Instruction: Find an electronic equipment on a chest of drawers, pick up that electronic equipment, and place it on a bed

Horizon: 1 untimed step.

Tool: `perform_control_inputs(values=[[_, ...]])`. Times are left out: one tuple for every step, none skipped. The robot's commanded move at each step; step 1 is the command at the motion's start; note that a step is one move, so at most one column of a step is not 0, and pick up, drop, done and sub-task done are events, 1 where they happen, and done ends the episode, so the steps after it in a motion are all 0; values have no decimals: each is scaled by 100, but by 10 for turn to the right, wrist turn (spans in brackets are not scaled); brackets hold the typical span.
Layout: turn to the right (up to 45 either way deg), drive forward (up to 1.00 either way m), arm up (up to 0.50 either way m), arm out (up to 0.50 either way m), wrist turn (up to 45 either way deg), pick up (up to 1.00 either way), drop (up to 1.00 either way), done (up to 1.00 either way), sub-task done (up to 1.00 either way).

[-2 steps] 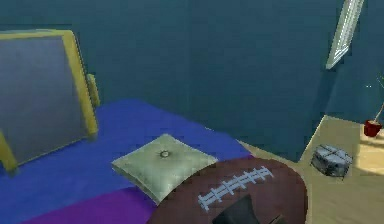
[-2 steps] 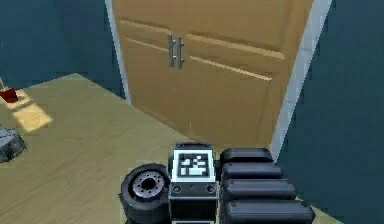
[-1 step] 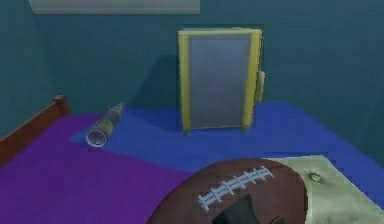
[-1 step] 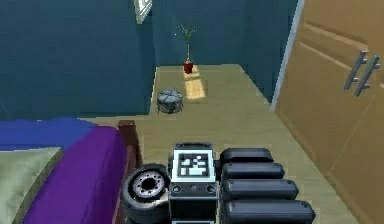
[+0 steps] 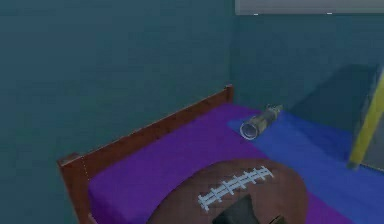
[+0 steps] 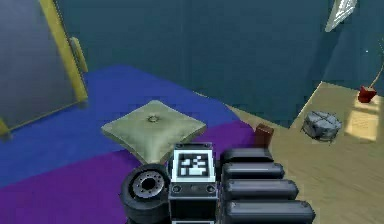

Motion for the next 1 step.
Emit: perform_control_inputs(values=[[-420, 0, 0, 0, 0, 0, 0, 0, 0]])
